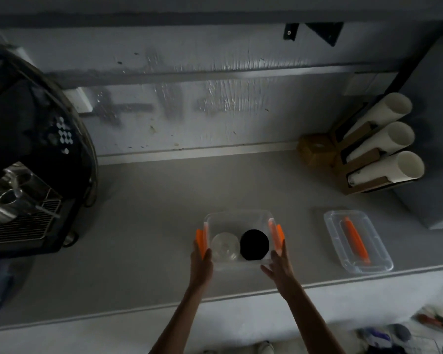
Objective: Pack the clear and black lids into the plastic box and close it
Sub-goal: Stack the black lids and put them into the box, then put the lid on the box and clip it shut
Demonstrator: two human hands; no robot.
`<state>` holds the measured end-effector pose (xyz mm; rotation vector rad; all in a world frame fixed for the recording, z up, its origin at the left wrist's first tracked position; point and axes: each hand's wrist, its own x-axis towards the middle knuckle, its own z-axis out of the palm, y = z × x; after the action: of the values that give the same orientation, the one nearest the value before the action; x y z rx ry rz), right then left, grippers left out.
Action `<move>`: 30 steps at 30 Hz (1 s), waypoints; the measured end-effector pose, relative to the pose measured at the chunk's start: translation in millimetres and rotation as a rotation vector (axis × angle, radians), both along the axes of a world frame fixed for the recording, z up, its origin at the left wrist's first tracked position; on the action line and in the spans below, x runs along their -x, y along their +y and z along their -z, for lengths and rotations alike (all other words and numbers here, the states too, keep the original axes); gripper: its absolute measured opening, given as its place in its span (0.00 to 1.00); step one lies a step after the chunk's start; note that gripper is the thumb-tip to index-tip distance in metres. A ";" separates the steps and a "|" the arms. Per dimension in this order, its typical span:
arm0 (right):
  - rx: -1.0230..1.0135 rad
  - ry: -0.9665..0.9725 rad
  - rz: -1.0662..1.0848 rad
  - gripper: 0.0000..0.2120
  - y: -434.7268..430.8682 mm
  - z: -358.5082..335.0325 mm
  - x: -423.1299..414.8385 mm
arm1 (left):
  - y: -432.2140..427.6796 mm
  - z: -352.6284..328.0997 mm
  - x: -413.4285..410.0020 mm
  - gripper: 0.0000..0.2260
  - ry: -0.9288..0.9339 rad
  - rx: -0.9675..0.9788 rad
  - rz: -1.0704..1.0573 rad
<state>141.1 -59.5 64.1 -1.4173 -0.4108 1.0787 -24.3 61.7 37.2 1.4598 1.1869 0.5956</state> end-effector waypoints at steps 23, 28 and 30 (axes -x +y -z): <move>0.629 -0.033 0.636 0.15 -138.2 95.7 -231.2 | -44.6 -42.5 -254.0 0.19 0.493 -0.573 0.162; 0.620 0.212 0.737 0.22 -148.1 115.5 -266.5 | -69.6 -13.4 -392.2 0.15 0.635 -0.371 0.593; 0.620 0.297 0.719 0.23 -150.4 125.9 -277.4 | -73.0 -2.1 -431.1 0.15 0.694 -0.329 0.700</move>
<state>418.5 -209.8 -61.8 -1.7018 0.6687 0.8093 406.8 -11.4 39.2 2.3195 0.9886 -0.2427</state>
